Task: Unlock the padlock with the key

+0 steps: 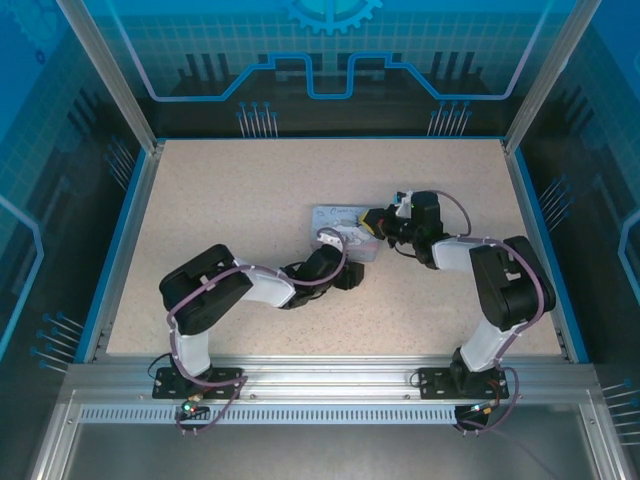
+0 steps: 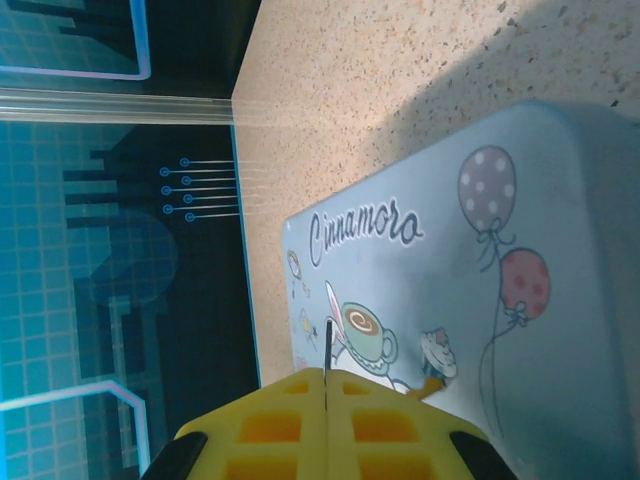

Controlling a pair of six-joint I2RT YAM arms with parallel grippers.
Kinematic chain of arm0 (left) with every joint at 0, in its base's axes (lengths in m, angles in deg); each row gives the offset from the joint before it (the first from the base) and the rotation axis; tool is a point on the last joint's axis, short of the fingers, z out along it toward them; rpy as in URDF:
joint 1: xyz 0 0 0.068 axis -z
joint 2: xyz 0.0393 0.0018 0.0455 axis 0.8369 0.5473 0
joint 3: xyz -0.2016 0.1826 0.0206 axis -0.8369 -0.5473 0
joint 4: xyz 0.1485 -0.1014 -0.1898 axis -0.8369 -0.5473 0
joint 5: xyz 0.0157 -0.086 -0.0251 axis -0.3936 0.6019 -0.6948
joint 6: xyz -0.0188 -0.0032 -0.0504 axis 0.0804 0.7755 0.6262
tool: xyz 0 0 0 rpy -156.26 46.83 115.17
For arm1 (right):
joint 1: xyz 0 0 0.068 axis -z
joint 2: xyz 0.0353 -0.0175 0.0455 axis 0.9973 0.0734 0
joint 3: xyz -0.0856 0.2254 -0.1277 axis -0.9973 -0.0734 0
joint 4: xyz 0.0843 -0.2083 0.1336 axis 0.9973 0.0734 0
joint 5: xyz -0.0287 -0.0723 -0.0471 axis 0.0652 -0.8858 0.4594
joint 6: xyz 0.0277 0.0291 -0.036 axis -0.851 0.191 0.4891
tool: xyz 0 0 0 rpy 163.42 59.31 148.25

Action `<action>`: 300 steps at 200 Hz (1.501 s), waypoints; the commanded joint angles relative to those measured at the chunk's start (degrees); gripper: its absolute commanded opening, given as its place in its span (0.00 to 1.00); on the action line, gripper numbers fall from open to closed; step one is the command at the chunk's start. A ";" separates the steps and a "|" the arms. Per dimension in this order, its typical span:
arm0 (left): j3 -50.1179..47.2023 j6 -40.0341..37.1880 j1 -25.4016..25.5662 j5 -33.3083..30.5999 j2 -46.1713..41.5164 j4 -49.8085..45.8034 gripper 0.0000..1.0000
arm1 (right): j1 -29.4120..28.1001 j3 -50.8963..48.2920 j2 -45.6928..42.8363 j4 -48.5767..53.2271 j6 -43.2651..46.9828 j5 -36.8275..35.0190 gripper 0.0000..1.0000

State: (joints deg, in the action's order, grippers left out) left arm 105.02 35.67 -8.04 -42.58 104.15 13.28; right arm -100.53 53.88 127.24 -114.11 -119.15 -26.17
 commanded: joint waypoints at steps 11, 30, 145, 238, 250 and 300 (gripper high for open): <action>1.81 1.69 -1.23 7.30 4.14 4.79 0.70 | -0.24 1.69 1.92 -0.97 0.41 -0.27 0.00; 0.18 6.90 -3.11 11.08 4.23 10.87 0.69 | 0.03 1.54 2.05 -0.61 0.58 -0.66 0.00; 1.78 14.51 -3.12 4.84 6.89 8.46 0.67 | 0.57 -0.18 4.26 -3.64 -0.82 -0.27 0.00; 7.46 11.32 -0.45 3.96 8.87 9.11 0.50 | 0.88 -0.18 4.18 -3.24 -0.73 -0.09 0.00; 6.47 13.25 -0.69 4.91 8.32 12.26 0.45 | 1.03 -0.18 4.24 -3.24 -0.74 -0.09 0.00; 4.50 20.42 -1.77 5.75 8.10 19.74 0.46 | 1.26 -0.44 4.41 -3.24 -0.56 0.04 0.00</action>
State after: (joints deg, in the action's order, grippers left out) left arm 110.27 52.07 -9.35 -38.38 111.97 26.87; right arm -99.99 54.18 130.32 -116.53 -119.61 -26.15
